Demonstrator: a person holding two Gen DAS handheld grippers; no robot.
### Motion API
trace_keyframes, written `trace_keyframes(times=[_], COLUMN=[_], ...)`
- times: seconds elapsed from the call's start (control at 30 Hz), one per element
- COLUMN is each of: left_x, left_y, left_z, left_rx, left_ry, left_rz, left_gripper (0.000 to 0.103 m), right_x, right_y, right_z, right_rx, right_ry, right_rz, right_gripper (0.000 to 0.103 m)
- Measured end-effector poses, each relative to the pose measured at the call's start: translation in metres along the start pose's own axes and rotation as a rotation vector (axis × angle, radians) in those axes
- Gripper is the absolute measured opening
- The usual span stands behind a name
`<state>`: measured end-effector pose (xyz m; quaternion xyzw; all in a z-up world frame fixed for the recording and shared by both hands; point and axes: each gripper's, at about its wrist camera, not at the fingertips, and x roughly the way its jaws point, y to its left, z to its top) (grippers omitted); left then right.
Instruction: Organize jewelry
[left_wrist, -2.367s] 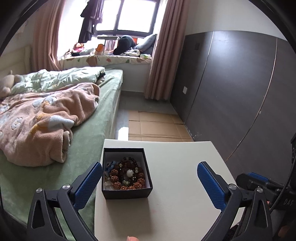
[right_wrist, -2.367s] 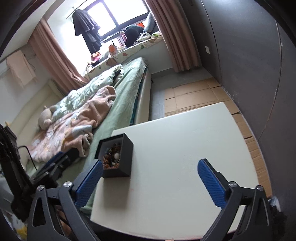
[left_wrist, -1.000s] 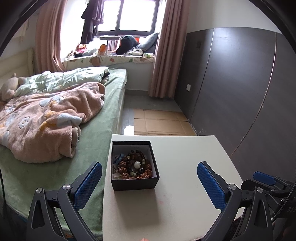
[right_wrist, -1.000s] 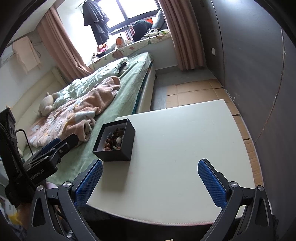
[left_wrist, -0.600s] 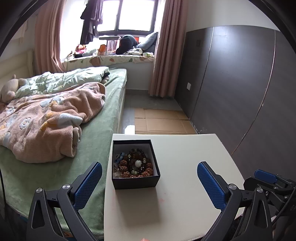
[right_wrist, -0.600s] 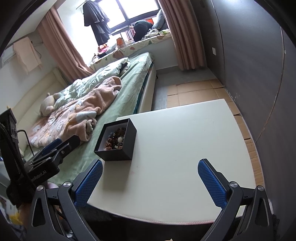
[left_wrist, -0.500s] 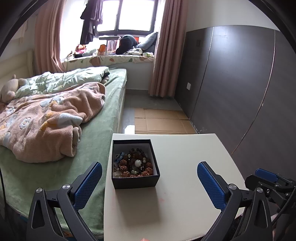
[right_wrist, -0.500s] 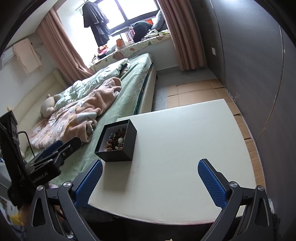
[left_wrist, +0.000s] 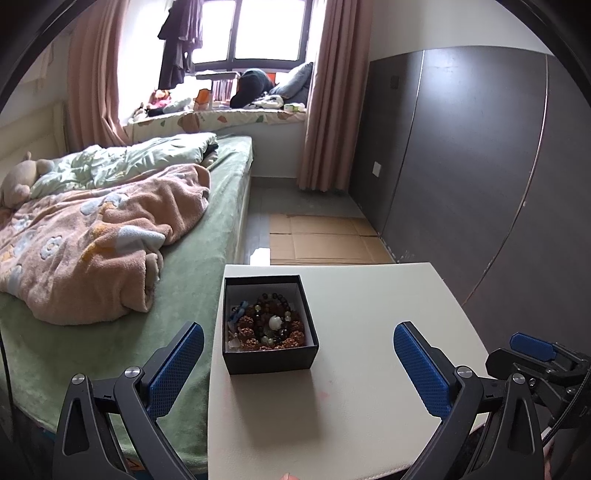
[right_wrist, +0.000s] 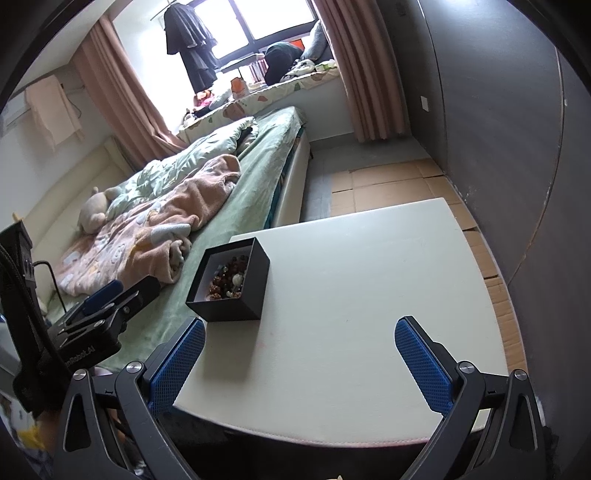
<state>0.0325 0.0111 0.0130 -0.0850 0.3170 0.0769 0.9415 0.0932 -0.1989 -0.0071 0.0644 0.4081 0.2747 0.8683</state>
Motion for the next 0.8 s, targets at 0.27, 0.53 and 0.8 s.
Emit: trace_keyframes(times=[0.27, 0.53, 0.8], left_x=[-0.0029, 0.0, -0.0021], left_y=[-0.0002, -0.005, -0.0081], left_z=[0.0006, -0.002, -0.002], left_rx=[-0.001, 0.021, 0.036], left_ry=[-0.007, 0.014, -0.004], left_rz=[0.009, 0.008, 0.003], left_gripper=[0.103, 0.103, 0.103], right_x=[0.0008, 0.0013, 0.003], right_y=[-0.0019, -0.004, -0.0052], right_z=[-0.0015, -0.0028, -0.0051], right_rx=[0.011, 0.017, 0.018], right_ry=[0.008, 0.014, 0.025], right_rz=[-0.005, -0.006, -0.017], right_gripper=[0.103, 0.103, 0.103])
